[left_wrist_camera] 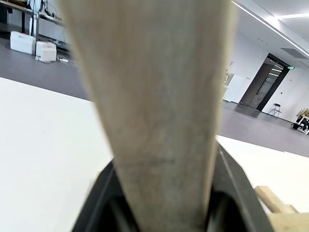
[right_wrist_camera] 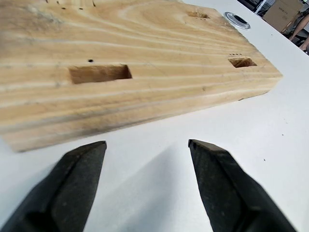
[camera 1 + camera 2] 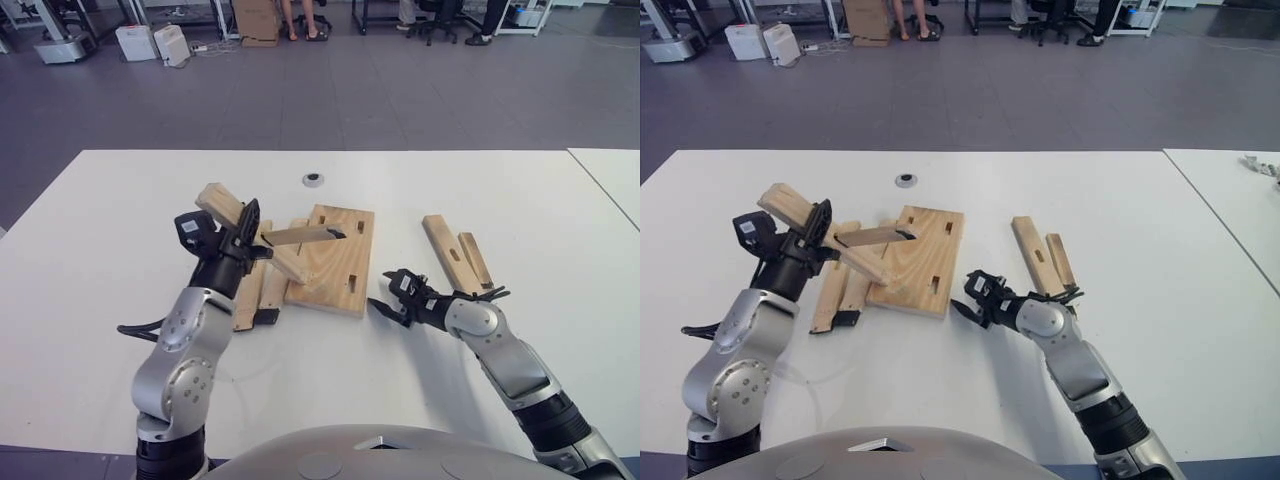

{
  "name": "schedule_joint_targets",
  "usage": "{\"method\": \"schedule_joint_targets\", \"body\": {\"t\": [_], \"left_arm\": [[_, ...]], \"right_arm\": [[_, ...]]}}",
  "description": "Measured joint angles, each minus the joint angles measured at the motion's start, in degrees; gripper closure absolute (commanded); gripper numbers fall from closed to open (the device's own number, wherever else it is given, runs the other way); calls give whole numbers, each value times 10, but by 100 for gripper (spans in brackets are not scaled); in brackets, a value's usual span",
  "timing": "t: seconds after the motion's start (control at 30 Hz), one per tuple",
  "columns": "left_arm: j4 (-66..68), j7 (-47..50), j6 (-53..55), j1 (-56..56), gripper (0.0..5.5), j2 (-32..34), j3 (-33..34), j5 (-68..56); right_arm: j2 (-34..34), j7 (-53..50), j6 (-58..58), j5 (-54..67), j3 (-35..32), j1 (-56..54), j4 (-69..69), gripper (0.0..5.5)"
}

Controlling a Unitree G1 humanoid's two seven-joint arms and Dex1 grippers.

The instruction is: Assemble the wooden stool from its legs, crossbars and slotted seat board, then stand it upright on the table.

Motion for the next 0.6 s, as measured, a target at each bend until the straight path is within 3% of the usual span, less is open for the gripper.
{"method": "schedule_joint_targets", "body": {"t": [0.1, 0.27, 0.47, 0.6], "left_arm": [[10, 4, 11, -21, 449, 17, 2, 12], [-4, 9, 10, -25, 449, 35, -113, 118], [-5, 13, -14, -20, 449, 13, -161, 172], [7, -8, -20, -25, 365, 3, -154, 176]], "right_arm": [[2, -5, -6, -11, 0, -3, 4, 232], [3, -6, -6, -20, 1, -7, 8, 232], [3, -6, -7, -29, 1, -24, 21, 232], [4, -8, -13, -34, 0, -30, 24, 232]]}}
